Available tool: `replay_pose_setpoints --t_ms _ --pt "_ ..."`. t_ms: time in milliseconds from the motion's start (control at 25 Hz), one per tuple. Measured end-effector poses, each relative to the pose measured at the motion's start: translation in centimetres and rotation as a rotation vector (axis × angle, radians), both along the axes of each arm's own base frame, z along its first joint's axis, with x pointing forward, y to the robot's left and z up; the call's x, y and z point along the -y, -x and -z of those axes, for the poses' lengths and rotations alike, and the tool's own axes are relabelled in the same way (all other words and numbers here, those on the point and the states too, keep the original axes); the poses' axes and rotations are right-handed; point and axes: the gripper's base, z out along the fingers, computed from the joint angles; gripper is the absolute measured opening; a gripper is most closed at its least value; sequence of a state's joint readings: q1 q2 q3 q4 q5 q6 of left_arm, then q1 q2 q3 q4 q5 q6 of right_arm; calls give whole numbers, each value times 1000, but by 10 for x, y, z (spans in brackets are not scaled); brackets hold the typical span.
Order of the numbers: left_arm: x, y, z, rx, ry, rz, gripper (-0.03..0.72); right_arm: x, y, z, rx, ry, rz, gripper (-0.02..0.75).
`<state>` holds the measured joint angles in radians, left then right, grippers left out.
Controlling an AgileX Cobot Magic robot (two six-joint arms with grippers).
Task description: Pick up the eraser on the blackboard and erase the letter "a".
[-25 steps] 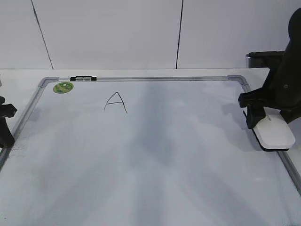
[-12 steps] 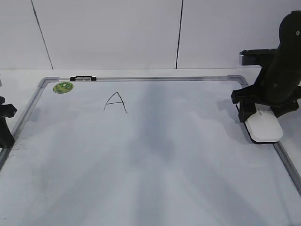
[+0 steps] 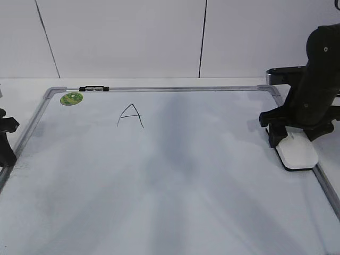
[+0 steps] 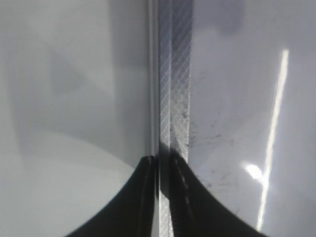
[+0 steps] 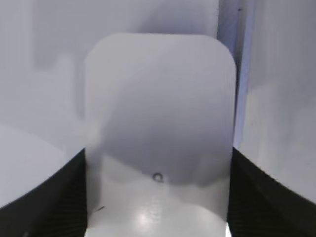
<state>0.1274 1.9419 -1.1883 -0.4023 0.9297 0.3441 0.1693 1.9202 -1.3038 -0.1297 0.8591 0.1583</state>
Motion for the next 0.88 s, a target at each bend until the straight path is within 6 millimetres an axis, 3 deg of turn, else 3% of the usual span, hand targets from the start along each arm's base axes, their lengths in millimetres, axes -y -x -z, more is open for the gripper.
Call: replay_pose_setpoints --t_ms 320,640,880 --pt "0 0 0 0 0 0 70 0 -2 2 5 -1 -1 546" --pt "0 0 0 0 0 0 70 -2 -6 0 45 -22 1 649" --pt "0 0 0 0 0 0 71 -4 -21 -28 93 -26 9 650"
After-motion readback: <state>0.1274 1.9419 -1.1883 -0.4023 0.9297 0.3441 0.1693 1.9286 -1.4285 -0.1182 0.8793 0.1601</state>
